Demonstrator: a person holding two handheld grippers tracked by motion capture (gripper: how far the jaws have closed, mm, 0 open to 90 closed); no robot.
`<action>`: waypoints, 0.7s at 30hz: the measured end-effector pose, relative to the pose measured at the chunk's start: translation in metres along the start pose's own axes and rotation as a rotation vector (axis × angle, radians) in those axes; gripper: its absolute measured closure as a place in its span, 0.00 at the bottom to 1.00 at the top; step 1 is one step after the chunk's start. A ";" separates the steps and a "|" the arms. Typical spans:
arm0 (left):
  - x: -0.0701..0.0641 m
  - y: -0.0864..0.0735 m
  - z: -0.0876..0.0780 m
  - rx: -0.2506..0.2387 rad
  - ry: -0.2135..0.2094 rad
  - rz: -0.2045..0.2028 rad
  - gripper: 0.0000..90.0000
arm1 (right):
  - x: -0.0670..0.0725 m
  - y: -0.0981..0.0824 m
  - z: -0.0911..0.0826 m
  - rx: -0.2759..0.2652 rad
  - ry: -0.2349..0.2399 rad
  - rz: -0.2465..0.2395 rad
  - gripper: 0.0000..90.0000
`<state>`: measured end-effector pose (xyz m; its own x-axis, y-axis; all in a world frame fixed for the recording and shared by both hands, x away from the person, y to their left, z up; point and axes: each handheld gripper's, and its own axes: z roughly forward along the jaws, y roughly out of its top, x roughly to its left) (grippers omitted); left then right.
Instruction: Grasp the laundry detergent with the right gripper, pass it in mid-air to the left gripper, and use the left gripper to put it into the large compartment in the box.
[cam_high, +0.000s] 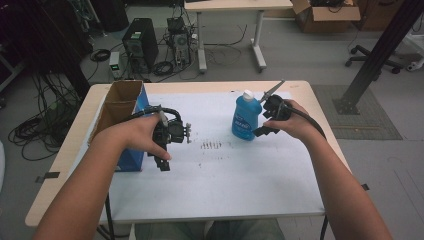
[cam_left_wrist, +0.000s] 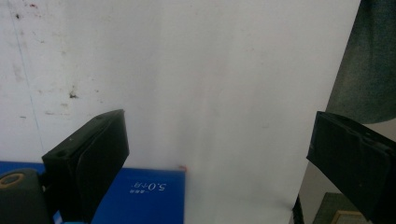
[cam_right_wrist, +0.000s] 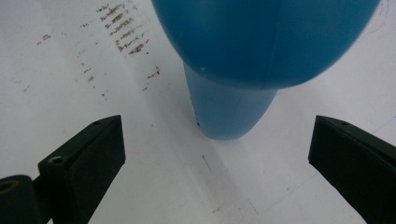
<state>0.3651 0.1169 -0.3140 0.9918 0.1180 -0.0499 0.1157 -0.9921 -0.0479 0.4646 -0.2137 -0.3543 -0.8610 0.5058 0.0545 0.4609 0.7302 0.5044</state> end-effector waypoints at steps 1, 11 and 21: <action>0.000 0.000 0.000 -0.001 0.000 0.000 0.06 | 0.000 0.000 0.001 -0.005 0.002 0.003 0.04; 0.001 0.000 0.002 0.001 -0.005 0.001 0.06 | -0.004 -0.007 0.005 -0.068 -0.004 0.021 0.04; 0.002 0.001 0.003 -0.002 -0.009 -0.001 0.06 | -0.003 -0.009 0.011 -0.113 -0.008 0.022 0.04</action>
<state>0.3674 0.1162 -0.3171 0.9912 0.1191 -0.0584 0.1165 -0.9921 -0.0459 0.4651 -0.2166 -0.3687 -0.8489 0.5252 0.0594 0.4519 0.6629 0.5970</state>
